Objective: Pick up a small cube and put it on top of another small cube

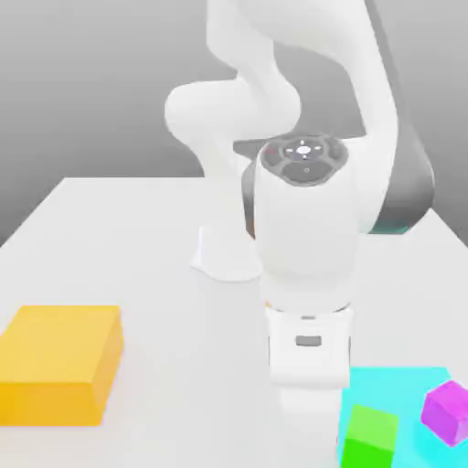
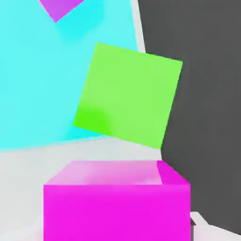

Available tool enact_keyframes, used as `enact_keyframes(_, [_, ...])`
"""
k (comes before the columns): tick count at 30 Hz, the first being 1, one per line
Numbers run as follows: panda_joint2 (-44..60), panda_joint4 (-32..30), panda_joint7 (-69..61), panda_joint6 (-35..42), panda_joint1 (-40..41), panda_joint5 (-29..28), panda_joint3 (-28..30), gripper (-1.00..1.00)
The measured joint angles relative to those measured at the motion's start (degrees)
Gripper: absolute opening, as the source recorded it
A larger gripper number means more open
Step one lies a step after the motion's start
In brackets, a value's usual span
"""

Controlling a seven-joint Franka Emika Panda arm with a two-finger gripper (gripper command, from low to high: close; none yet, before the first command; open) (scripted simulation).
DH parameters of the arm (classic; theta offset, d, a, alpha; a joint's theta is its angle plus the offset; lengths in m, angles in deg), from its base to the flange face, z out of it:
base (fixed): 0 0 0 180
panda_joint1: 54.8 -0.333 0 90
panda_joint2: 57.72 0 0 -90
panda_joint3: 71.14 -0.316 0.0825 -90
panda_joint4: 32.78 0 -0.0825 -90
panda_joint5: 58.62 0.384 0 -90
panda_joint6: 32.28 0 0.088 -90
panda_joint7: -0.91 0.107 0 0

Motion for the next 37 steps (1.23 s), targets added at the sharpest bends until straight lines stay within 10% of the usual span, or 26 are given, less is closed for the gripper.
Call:
enact_keyframes(33, [0.7,1.2,-79.8,-3.3,-3.8,-19.7,-16.0,-1.00])
enact_keyframes(34, [1.8,1.0,-79.7,-4.6,-3.9,-20.0,-15.9,1.00])
enact_keyframes(37, [1.8,1.0,-79.7,-4.6,-3.9,-20.0,-15.9,1.00])
